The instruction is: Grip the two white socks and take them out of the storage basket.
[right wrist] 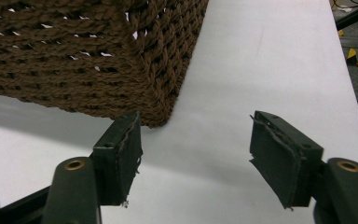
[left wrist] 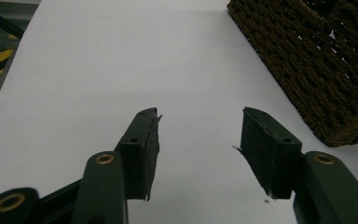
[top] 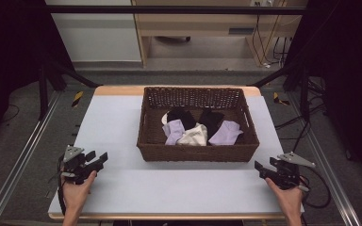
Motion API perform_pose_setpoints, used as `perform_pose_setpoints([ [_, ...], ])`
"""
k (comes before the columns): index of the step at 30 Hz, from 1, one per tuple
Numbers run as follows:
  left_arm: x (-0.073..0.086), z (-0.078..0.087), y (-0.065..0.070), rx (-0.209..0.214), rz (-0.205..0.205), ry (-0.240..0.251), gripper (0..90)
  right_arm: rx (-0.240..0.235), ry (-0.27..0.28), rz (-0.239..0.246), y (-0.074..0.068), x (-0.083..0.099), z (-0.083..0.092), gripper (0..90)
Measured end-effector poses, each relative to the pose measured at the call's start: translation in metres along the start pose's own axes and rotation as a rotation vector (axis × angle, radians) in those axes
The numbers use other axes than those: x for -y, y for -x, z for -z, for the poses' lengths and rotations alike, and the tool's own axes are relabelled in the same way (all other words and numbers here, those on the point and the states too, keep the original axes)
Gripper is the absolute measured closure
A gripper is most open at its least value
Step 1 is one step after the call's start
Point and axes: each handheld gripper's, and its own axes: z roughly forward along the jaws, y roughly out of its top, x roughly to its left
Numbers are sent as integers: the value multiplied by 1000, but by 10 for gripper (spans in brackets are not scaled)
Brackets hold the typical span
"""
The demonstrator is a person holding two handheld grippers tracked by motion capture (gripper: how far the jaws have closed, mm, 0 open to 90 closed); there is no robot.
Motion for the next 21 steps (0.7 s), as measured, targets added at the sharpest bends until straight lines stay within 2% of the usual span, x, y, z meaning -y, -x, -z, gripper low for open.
perform_pose_setpoints([
  [3, 1, 1, 0, 3, -1, -4, 461, -2, 3, 5, 0, -1, 3, 354],
  [10, 1, 5, -3, -1, -1, 11, 461, -42, 27, 4, -4, -7, 16, 413],
  [13, 1, 4, -4, -1, 7, 10, 465, -74, 55, 21, -10, -15, 27, 436],
  [18, 2, 2, -3, 4, 5, 0, 464, -101, 94, 33, -18, -22, 38, 430],
  [21, 2, 2, -2, 10, -2, 2, 461, -135, 122, 50, -28, -29, 46, 428],
])
